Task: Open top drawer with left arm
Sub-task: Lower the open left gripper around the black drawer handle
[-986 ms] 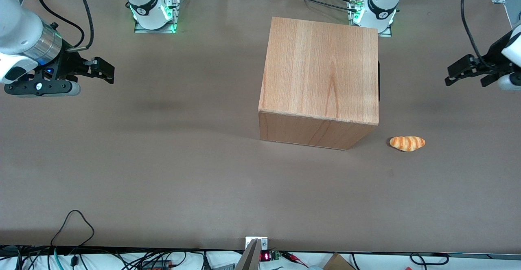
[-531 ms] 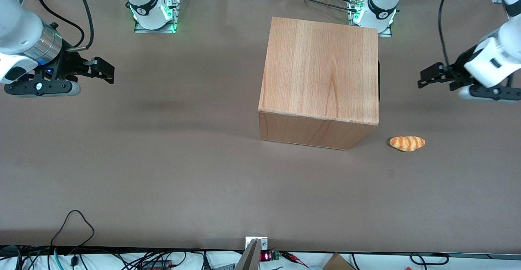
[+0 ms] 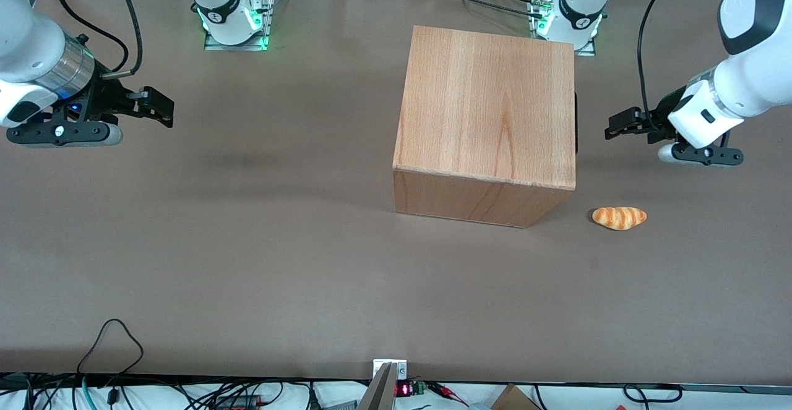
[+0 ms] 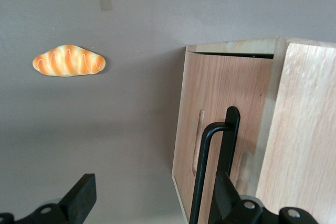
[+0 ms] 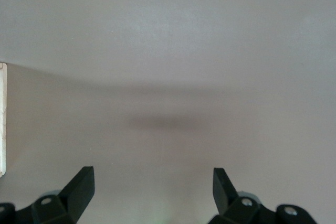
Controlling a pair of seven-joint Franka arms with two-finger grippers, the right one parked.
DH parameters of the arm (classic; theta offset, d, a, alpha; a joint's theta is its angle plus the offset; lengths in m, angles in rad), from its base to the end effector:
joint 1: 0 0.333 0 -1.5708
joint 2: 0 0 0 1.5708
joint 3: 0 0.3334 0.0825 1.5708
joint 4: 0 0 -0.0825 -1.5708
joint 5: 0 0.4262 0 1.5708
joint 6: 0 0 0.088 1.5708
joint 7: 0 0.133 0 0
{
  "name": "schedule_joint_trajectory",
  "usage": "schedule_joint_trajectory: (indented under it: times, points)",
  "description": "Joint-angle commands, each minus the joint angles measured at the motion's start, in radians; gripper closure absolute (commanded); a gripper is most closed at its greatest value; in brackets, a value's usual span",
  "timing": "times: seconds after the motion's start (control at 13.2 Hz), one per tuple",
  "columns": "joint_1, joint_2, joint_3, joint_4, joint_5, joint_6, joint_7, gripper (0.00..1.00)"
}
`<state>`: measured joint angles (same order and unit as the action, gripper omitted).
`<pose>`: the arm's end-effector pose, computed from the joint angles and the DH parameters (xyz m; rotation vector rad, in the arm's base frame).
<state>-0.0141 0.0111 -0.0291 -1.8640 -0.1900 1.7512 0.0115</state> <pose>0.5876 -0.0471 0.4756 2.9529 -0.0131 -0.1874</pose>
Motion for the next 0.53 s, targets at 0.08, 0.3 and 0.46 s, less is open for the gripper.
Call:
schedule_joint_trajectory:
  times: [0.08, 0.3, 0.46]
  points:
    - [0.000, -0.014, -0.029, -0.067, -0.031, 0.051, 0.025, 0.00]
    - [0.000, -0.014, -0.040, -0.113, -0.046, 0.085, 0.025, 0.00]
    - [0.000, -0.013, -0.041, -0.130, -0.049, 0.094, 0.039, 0.00]
